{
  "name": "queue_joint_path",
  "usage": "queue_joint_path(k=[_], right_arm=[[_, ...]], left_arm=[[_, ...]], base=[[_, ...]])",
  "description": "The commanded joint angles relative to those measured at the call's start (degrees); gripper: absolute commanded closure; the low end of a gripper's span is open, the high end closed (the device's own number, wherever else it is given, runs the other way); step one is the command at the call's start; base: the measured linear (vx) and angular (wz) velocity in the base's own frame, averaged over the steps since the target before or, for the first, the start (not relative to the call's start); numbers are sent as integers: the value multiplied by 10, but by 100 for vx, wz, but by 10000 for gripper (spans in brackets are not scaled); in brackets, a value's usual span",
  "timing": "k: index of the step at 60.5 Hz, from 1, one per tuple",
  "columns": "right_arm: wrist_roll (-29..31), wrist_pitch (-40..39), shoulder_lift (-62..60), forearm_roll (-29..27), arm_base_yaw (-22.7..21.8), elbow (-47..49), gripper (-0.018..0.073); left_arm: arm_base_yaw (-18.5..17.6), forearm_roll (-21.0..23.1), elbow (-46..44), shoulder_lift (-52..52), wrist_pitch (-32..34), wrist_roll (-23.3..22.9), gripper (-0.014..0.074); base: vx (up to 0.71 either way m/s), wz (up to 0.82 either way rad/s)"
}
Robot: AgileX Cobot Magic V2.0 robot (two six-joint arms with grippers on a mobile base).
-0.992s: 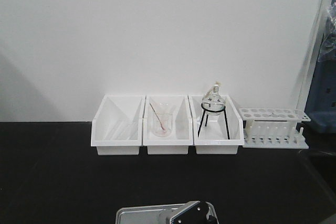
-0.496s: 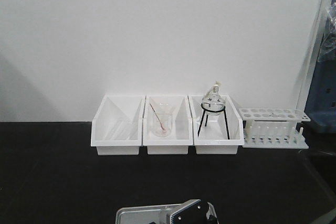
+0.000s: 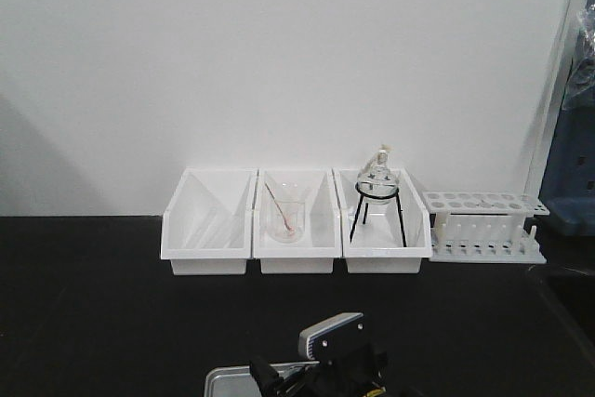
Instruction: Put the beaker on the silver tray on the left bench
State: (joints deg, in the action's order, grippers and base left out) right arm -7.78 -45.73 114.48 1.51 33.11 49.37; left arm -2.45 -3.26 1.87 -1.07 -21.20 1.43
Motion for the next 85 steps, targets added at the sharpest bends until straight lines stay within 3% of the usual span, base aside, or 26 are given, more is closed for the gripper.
queue_joint_path(k=[1,9,23,36,43,70,75,81,85], right_arm=[[0,16,-71,5,-2,11,-46],[-1,164,-162,4,-2,11,90],[1,461,-335,5,-2,11,577],[2,693,-480,13,-2,11,574],[2,752,-542,13,-2,11,573],[2,783,-656,11,-2,11,573],[6,770,-656,36,-2,7,573],[3,693,-695,45,-2,-37,573],[3,598,-730,52,-12,-101,573]], left_arm=[[-4,1,11,-4,43,-1,595],[-4,1,11,-4,43,-1,595],[-4,1,11,-4,43,-1,595],[-4,1,11,-4,43,-1,595],[-4,1,11,-4,43,-1,595],[-4,1,11,-4,43,-1,595],[-4,1,11,-4,43,-1,595],[-4,1,11,-4,43,-1,595],[-4,1,11,-4,43,-1,595]], base=[[0,0],[0,0],[0,0],[0,0],[0,0],[0,0],[0,0],[0,0],[0,0]])
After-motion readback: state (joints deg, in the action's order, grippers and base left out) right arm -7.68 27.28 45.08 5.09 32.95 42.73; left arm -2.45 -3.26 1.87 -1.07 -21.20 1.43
